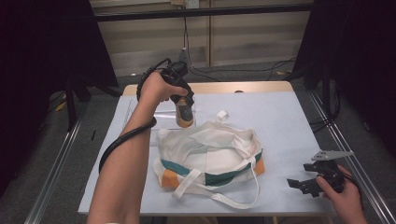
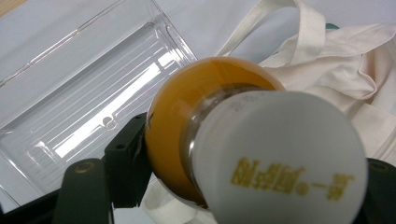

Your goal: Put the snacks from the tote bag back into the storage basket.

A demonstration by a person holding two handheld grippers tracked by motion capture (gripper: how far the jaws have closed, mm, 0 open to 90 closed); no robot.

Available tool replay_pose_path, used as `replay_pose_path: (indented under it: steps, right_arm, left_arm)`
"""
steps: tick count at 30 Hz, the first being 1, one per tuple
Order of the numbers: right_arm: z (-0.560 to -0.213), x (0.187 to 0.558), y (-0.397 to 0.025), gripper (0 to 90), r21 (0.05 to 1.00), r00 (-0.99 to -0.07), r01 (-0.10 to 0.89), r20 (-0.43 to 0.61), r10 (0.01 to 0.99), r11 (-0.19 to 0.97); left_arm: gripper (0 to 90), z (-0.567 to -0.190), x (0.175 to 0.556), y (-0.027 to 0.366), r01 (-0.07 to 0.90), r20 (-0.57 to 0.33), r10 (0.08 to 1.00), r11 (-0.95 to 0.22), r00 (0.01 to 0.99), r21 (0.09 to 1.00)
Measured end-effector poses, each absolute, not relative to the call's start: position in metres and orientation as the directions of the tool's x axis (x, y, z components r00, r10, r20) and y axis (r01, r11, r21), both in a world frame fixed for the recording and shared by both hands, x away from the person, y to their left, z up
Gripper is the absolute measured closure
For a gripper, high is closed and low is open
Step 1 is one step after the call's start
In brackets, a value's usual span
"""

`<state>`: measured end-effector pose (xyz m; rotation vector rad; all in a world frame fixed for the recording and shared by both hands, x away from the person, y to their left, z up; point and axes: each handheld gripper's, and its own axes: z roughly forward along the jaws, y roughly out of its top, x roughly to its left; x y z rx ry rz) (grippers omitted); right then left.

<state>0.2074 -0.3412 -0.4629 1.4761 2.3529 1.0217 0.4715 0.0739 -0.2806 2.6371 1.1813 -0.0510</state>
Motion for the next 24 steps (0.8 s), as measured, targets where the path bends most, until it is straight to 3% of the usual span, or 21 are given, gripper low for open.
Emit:
replay_pose_path:
  steps: [24]
  right_arm:
    - [-0.463,0.208,-0.341,2.7,0.634,-0.492,0.725,0.203,0.847,0.269]
  left_arm:
    - [30.1,-0.297,0.476,0.074,0.745,-0.130,0.736,-0.637,0.664,0.198]
